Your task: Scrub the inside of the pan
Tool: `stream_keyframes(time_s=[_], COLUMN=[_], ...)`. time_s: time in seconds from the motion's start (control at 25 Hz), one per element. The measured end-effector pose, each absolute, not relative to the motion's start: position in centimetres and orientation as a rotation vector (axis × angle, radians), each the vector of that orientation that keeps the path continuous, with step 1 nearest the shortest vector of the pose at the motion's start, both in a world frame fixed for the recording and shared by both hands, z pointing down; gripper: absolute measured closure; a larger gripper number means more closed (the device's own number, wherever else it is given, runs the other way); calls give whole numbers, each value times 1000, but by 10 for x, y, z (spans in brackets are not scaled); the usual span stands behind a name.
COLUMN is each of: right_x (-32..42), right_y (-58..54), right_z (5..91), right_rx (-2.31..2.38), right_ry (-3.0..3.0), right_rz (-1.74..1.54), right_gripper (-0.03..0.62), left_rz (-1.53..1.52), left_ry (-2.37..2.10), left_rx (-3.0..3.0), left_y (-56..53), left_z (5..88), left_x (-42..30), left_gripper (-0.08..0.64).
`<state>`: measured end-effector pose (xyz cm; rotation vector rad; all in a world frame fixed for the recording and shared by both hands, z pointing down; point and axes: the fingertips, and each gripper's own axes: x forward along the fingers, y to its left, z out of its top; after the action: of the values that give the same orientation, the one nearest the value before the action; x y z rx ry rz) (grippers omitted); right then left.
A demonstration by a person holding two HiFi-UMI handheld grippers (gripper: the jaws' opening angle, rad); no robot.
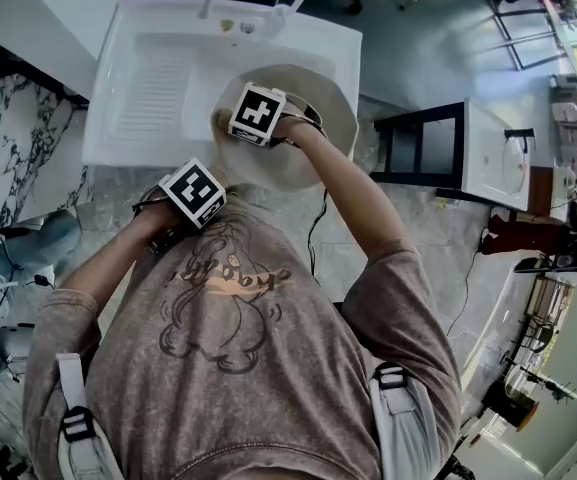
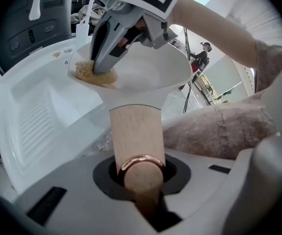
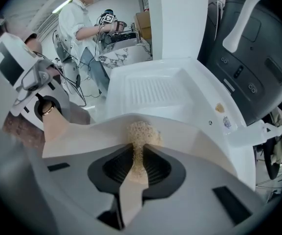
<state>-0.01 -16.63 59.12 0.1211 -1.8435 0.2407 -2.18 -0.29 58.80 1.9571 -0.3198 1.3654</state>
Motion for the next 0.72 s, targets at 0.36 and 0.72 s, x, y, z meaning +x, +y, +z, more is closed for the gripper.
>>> stream_keyframes(time_s=[0.36, 0.72], right_x=[22, 55], right_y=[-202, -221], right_z=[612, 624], right_rx=[258, 271], right_ry=[-1778, -1697], right_rz=[188, 95], right_gripper=[516, 517], left_rz=[1357, 1367], left_ry=[-316, -297], left_rx=[1952, 1956], left_y=[-3, 2], left_z=[587, 587], left_x=[-23, -23], left_gripper=[489, 489])
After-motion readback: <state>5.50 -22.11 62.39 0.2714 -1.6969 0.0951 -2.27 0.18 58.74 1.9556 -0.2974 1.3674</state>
